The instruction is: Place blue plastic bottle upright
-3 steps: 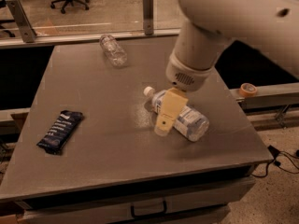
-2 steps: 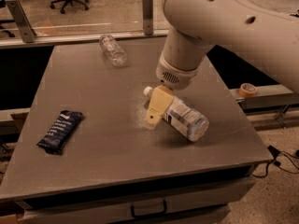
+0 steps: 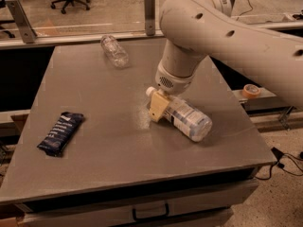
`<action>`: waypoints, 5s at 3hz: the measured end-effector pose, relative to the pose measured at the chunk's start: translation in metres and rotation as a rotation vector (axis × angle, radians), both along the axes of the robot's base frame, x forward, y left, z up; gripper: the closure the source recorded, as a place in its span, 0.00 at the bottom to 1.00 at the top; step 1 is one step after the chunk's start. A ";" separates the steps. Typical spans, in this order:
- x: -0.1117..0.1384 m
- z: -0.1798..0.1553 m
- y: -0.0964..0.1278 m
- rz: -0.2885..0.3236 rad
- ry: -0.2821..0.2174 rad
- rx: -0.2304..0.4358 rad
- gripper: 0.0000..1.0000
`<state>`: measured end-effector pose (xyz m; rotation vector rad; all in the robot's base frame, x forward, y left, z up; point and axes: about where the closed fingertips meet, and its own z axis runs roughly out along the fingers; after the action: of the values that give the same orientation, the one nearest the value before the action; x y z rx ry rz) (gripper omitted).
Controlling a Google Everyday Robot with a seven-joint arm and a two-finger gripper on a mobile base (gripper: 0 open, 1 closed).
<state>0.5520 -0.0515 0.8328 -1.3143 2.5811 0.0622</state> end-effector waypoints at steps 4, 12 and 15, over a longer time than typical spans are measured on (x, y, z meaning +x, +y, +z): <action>0.074 0.116 -0.001 0.114 -0.229 0.254 1.00; 0.099 0.237 -0.028 0.424 -0.654 0.816 1.00; 0.114 0.177 -0.068 0.226 -0.988 1.259 1.00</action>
Offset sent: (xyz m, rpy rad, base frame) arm 0.0643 0.0005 0.1024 0.1982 -0.1965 0.0583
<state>0.6663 -0.1192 1.0100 -0.7524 1.1011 0.7194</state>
